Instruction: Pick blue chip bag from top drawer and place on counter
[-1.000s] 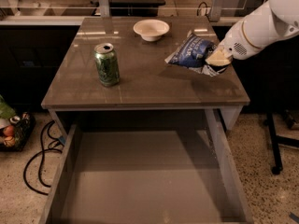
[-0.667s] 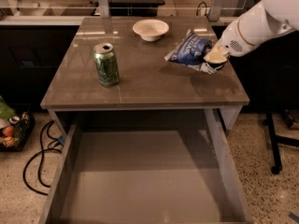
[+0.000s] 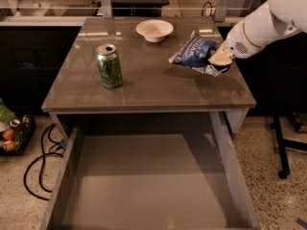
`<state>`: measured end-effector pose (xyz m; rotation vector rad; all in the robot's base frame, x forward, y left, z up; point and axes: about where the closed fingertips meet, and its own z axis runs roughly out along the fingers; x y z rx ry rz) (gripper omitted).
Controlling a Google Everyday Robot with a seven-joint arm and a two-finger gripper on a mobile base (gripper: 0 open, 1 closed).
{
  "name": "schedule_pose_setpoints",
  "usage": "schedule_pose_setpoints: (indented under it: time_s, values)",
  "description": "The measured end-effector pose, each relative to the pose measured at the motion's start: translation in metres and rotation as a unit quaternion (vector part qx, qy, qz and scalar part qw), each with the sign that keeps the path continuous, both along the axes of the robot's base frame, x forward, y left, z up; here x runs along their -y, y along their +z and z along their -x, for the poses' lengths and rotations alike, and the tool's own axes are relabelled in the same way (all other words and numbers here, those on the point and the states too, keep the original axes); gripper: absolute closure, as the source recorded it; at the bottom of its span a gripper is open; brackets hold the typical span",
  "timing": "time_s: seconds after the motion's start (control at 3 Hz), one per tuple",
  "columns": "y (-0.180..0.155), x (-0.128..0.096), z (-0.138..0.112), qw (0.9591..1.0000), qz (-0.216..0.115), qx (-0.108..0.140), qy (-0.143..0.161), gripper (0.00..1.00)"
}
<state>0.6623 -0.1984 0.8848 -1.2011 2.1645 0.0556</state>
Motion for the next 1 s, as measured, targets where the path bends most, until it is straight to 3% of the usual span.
schedule_pose_setpoints:
  time_s: [0.67, 1.0]
  values:
    - [-0.0037, -0.003, -0.0006, 1.0, 0.0, -0.003, 0.003, 0.15]
    - [-0.0055, -0.0045, -0.0009, 1.0, 0.0, -0.004, 0.004, 0.0]
